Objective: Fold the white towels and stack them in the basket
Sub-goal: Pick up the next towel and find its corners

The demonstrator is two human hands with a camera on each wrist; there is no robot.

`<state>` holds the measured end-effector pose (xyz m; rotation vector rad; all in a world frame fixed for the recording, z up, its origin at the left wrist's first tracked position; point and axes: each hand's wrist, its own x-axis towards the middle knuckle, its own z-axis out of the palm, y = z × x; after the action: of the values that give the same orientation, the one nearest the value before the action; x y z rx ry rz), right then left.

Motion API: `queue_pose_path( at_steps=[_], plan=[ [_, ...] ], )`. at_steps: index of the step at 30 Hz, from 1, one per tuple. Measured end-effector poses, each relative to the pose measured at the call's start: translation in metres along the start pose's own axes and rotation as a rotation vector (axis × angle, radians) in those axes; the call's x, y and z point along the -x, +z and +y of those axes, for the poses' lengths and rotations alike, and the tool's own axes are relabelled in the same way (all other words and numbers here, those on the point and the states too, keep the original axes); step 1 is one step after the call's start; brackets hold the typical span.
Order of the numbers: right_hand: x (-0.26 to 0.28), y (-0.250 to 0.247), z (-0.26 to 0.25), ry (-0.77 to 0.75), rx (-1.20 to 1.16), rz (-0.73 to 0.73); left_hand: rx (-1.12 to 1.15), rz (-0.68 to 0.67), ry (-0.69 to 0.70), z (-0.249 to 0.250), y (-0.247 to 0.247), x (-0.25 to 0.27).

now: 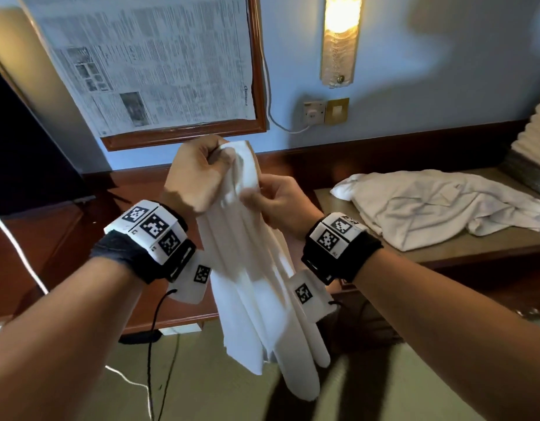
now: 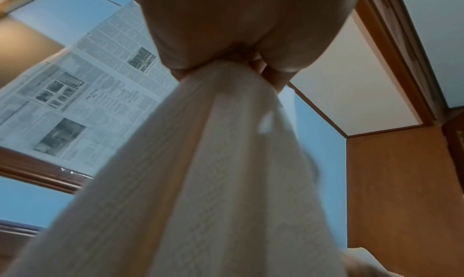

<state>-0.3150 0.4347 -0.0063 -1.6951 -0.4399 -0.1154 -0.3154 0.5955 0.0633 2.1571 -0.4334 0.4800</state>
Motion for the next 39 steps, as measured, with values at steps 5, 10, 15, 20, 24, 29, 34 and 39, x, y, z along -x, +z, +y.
queue_pose_path(
  at_steps=[5, 10, 15, 20, 24, 29, 34, 39],
  plan=[
    [0.043, 0.002, 0.075, 0.238, 0.231, -0.244, -0.032, 0.055, -0.017, -0.016, -0.045, -0.009],
    [0.103, -0.025, 0.138, 0.486, 0.606, -0.184, -0.056, 0.065, 0.013, -0.035, -0.081, -0.010],
    [0.152, -0.061, 0.161, 0.845, 0.788, -0.201, -0.030, 0.110, -0.050, -0.065, -0.118, -0.007],
    [0.180, -0.082, 0.158, 1.118, 1.057, -0.060, 0.030, 0.093, -0.088, -0.084, -0.140, -0.002],
    [0.145, -0.045, 0.137, 0.932, 1.026, 0.008, 0.013, -0.015, -0.016, -0.086, -0.119, 0.010],
    [0.056, 0.030, 0.046, 0.210, 0.538, 0.066, -0.077, -0.297, 0.137, -0.066, -0.074, 0.027],
    [0.006, 0.054, -0.022, -0.074, 0.184, 0.048, -0.124, -0.341, 0.157, -0.055, -0.057, 0.031],
    [-0.011, 0.048, -0.031, -0.111, 0.043, -0.013, -0.104, -0.196, 0.047, -0.052, -0.064, 0.021]
  ],
)
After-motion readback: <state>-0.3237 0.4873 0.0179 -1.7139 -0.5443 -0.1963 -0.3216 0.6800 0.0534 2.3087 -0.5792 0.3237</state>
